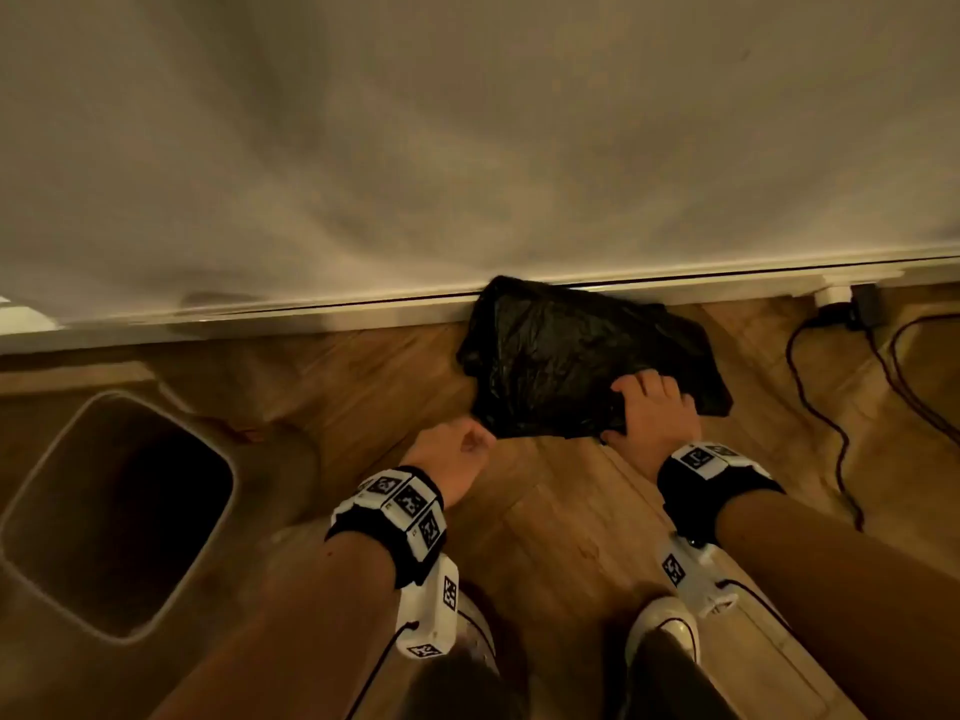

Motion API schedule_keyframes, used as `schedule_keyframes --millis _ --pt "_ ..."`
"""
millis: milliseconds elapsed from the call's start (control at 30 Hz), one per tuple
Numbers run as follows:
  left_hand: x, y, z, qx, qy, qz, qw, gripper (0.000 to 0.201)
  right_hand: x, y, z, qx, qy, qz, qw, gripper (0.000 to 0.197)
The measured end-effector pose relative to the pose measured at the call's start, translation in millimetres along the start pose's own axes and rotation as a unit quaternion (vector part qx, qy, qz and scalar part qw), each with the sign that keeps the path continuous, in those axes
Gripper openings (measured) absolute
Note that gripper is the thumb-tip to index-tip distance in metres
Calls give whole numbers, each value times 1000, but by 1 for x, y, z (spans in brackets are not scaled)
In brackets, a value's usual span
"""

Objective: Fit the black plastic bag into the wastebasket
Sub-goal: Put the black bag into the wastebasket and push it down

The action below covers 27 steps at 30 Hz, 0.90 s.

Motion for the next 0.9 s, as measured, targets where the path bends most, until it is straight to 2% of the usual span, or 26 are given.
schedule_keyframes --millis 67,133,267,333,433,567,700,900 --pt "0 -14 -13 6 -8 -7 1000 14 -10 -12 -10 -19 17 -12 1000 73" --pt "1 -22 -22 16 -31 -10 999 16 -19 -26 -17 -32 28 -9 999 72" --pt "4 -31 -23 15 -24 -3 1000 17 -23 -43 -9 -94 18 40 995 30" --pt "5 -30 -16 8 6 8 1000 21 -21 -43 2 -114 -25 68 991 20" --pt "0 -15 -1 -10 6 14 1000 37 -15 -33 26 -123 -109 91 982 13" --pt "-12 14 15 -32 -2 14 999 49 -4 -12 62 -152 -174 119 966 6" --pt "-23 50 38 -54 21 6 998 61 14 11 99 -164 -259 96 947 20" --pt "-12 99 80 -81 70 20 994 76 58 37 158 -152 -332 150 919 9"
Point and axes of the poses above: each hand's wrist, its own y-axis away from the middle knuckle, its own z-axis out of the back of the hand, x = y × z, the point moved 8 cm from there along -y, towards the middle knuckle, and after that the axes turned 10 degrees about z, right-handed, at the moved point
